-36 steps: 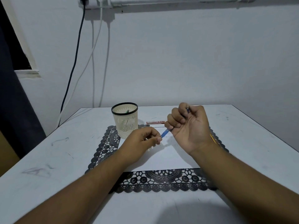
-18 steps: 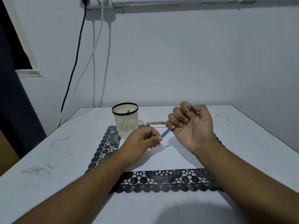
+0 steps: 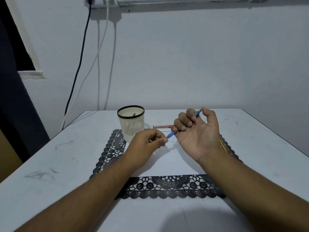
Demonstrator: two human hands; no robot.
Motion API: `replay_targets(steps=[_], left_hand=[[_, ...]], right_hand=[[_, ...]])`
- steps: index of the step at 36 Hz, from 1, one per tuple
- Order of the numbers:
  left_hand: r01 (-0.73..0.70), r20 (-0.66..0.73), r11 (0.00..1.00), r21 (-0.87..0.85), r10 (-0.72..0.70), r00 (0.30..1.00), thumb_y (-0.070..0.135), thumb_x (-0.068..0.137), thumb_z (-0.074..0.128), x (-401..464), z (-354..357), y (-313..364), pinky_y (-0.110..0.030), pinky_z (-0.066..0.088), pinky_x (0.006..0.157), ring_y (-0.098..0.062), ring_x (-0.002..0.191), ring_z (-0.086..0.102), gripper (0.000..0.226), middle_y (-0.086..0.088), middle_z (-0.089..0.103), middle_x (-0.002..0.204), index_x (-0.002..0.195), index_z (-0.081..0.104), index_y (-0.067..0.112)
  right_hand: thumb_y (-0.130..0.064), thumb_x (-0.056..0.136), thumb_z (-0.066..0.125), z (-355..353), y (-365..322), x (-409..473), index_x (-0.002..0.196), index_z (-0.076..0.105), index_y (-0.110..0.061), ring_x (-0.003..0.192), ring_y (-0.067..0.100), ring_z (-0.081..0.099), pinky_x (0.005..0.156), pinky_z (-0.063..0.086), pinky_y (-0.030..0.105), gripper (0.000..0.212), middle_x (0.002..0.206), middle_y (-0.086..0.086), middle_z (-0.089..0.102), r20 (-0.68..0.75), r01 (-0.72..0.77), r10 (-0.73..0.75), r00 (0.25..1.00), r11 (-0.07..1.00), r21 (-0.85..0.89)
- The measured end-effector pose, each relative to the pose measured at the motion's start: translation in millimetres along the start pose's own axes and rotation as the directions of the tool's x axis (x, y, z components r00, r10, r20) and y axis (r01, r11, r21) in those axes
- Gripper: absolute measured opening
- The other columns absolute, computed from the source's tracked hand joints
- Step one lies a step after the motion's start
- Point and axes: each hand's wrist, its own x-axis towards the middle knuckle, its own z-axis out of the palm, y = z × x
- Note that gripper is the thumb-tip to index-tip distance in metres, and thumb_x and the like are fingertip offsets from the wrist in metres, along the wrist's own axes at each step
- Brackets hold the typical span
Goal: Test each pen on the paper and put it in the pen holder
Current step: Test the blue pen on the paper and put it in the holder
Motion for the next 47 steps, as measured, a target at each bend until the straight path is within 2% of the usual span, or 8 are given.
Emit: replay_targets(steps=[4, 8, 13, 19, 25, 33, 40, 47], left_hand=[[0.016, 0.012, 0.999, -0.041, -0.016, 1.000, 0.014, 0.092, 0.075, -1, -1, -1, -0.035, 0.046, 0.071, -0.014, 0.070, 0.059, 0.007, -0.004, 0.069, 0.074, 0.085, 0.073, 0.013], [0.034, 0.015, 0.997, -0.071, -0.033, 0.999, 0.014, 0.091, 0.075, -1, 0, 0, -0.034, 0.047, 0.072, -0.015, 0.071, 0.060, 0.008, -0.002, 0.069, 0.074, 0.086, 0.073, 0.009], [0.048, 0.027, 0.994, -0.093, -0.046, 0.999, 0.010, 0.091, 0.075, -2, 0, 3, -0.032, 0.048, 0.071, -0.015, 0.069, 0.060, 0.009, 0.001, 0.069, 0.072, 0.082, 0.073, 0.012], [0.061, 0.026, 0.992, -0.109, -0.059, 0.998, 0.011, 0.089, 0.077, -4, 0, 3, -0.036, 0.048, 0.073, -0.017, 0.070, 0.060, 0.009, -0.002, 0.070, 0.072, 0.081, 0.073, 0.010], [0.067, 0.033, 0.990, -0.128, -0.063, 0.997, 0.010, 0.088, 0.077, -3, 1, 6, -0.032, 0.049, 0.072, -0.017, 0.070, 0.060, 0.009, -0.003, 0.071, 0.073, 0.081, 0.073, 0.010], [0.070, 0.044, 0.989, -0.133, -0.065, 0.997, 0.010, 0.088, 0.077, -5, 1, 7, -0.034, 0.049, 0.073, -0.016, 0.071, 0.061, 0.008, -0.003, 0.072, 0.074, 0.081, 0.074, 0.010], [0.089, 0.048, 0.984, -0.152, -0.083, 0.995, 0.007, 0.088, 0.077, -3, 3, 7, -0.029, 0.049, 0.070, -0.016, 0.068, 0.060, 0.008, -0.004, 0.071, 0.072, 0.082, 0.073, 0.008], [0.099, 0.055, 0.980, -0.174, -0.090, 0.994, 0.007, 0.088, 0.076, -3, 1, 3, -0.031, 0.047, 0.070, -0.016, 0.067, 0.058, 0.008, -0.004, 0.070, 0.072, 0.082, 0.072, 0.009]], right_hand=[[-0.038, 0.085, 0.043, -1, -3, 1, 0.064, 0.033, -0.019, 0.064, 0.019, 0.019, 0.063, 0.029, 0.034, 0.030, 0.065, -0.001, 0.023, 0.023, -0.006, 0.007, 1.000, 1.000, -0.016], [-0.042, 0.087, 0.043, -4, -1, 0, 0.066, 0.032, -0.019, 0.065, 0.019, 0.017, 0.064, 0.028, 0.034, 0.033, 0.067, -0.001, 0.022, 0.038, -0.009, 0.009, 0.999, 1.000, 0.001], [-0.039, 0.084, 0.042, -4, -4, 1, 0.064, 0.032, -0.019, 0.062, 0.018, 0.020, 0.062, 0.031, 0.033, 0.030, 0.063, -0.001, 0.023, 0.067, -0.022, 0.024, 0.997, 0.999, -0.030], [-0.041, 0.085, 0.042, -7, -3, 2, 0.065, 0.030, -0.020, 0.063, 0.018, 0.020, 0.063, 0.029, 0.033, 0.031, 0.063, -0.001, 0.023, 0.091, -0.035, 0.039, 0.995, 0.999, -0.035], [-0.040, 0.085, 0.041, -9, -7, 2, 0.067, 0.024, -0.020, 0.063, 0.019, 0.019, 0.063, 0.025, 0.034, 0.032, 0.064, -0.001, 0.022, 0.089, -0.051, 0.055, 0.995, 0.998, -0.037], [-0.040, 0.086, 0.041, -11, -8, 3, 0.068, 0.024, -0.020, 0.063, 0.018, 0.018, 0.065, 0.019, 0.035, 0.031, 0.065, -0.001, 0.020, 0.110, -0.071, 0.076, 0.991, 0.996, -0.046], [-0.042, 0.086, 0.040, -11, -6, 3, 0.069, 0.023, -0.020, 0.063, 0.019, 0.016, 0.064, 0.021, 0.035, 0.032, 0.065, -0.001, 0.019, 0.136, -0.042, 0.052, 0.989, 0.996, -0.074], [-0.041, 0.085, 0.040, -10, -6, 2, 0.069, 0.022, -0.020, 0.063, 0.019, 0.017, 0.064, 0.020, 0.035, 0.032, 0.065, -0.001, 0.019, 0.143, -0.057, 0.067, 0.987, 0.996, -0.075]])
